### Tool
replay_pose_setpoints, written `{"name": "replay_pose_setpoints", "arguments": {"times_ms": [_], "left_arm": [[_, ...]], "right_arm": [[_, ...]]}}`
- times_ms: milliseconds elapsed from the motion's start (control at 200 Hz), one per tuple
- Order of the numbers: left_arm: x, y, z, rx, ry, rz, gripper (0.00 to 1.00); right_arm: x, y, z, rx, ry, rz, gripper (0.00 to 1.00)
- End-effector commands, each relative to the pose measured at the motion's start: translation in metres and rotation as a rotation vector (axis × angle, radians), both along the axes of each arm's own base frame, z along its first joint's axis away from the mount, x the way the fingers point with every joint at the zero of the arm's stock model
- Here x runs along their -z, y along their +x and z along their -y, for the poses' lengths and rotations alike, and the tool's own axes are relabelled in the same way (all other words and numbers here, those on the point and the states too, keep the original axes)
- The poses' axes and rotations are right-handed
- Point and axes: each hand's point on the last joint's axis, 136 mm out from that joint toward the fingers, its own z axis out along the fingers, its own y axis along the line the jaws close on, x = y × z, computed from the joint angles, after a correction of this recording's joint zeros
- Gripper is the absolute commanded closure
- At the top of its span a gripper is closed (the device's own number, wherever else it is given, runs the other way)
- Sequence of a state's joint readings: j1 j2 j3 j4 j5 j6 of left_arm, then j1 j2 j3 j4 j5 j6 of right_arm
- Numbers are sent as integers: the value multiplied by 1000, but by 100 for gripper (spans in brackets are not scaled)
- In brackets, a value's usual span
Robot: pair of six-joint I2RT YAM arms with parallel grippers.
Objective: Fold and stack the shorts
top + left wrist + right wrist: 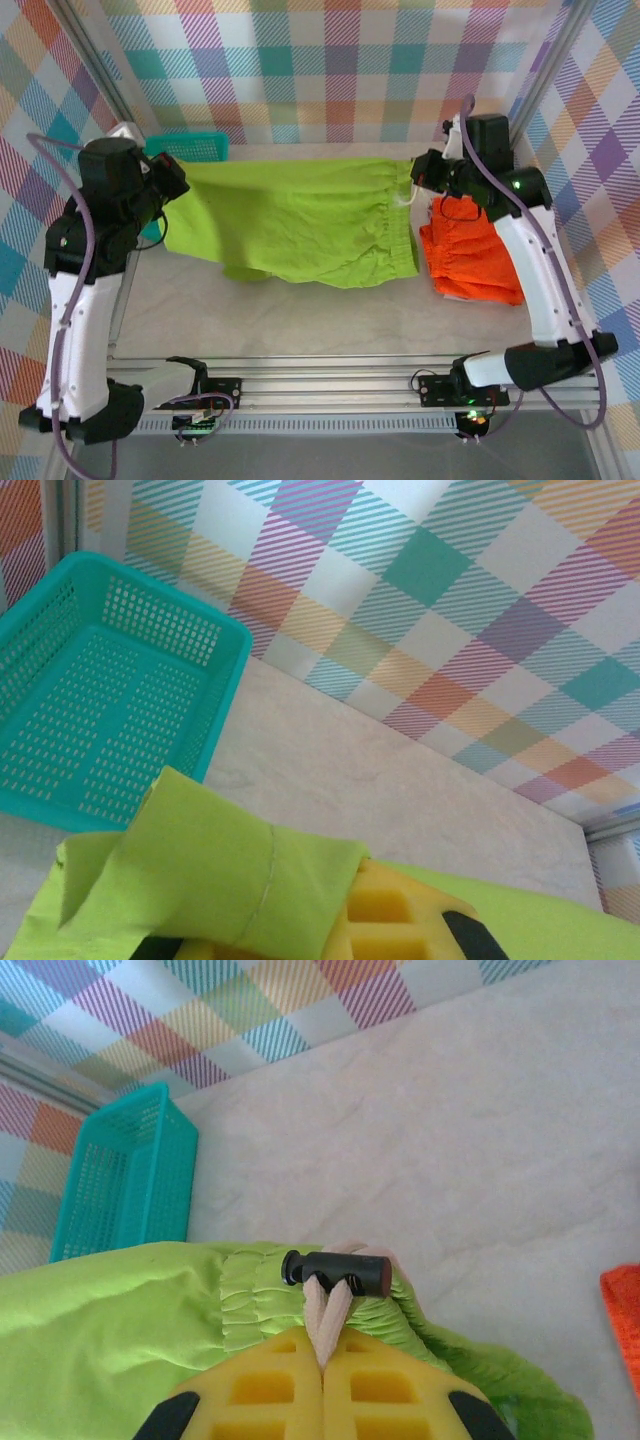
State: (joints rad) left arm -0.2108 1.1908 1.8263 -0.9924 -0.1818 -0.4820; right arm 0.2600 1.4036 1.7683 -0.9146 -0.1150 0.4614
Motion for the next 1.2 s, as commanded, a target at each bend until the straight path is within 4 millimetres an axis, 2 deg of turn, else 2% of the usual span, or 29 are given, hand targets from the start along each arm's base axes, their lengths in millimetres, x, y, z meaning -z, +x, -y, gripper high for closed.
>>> {"name": "replay_pose_setpoints", "arguments": {"times_ms": [0,135,240,265,315,380,425,490,605,675,700,755,825,905,1065,1135,1195], "left_arm": [[-16,35,-2,-32,35,42,100],[-36,86,5,-46,50,75,100],[-66,115,11,-41,45,134,100],[-74,119,13,-35,42,153,100],[-97,119,15,-24,23,219,100],[-130,109,16,-8,-12,322,100],[-143,102,15,-7,-33,369,100],[-154,91,17,13,-50,405,100],[-141,80,28,92,-53,385,100],[-121,74,32,121,-47,343,100],[-108,75,34,128,-43,313,100],[-93,62,35,151,-41,297,100],[-62,47,39,192,-39,253,100],[-24,28,48,263,-46,208,100],[69,-7,52,279,-105,13,100],[93,-21,49,266,-110,-43,100],[105,-33,42,241,-95,-71,100]], "right_arm": [[-21,37,8,30,-41,85,100],[-50,81,-2,4,11,156,100],[-91,100,-9,-34,107,235,100],[-107,100,-10,-48,133,271,100],[-132,99,-11,-73,179,329,100],[-161,92,-4,-78,222,409,100],[-175,87,5,-61,234,450,100],[-182,82,16,-32,231,485,100],[-157,82,24,-28,196,468,100],[-133,83,25,-32,176,432,100],[-121,83,25,-39,169,412,100],[-97,80,23,-60,154,377,100],[-66,71,21,-79,148,335,100],[-28,55,17,-109,152,275,100],[56,7,8,-151,212,66,100],[87,-19,4,-168,237,-26,100],[106,-38,3,-170,244,-86,100]]}}
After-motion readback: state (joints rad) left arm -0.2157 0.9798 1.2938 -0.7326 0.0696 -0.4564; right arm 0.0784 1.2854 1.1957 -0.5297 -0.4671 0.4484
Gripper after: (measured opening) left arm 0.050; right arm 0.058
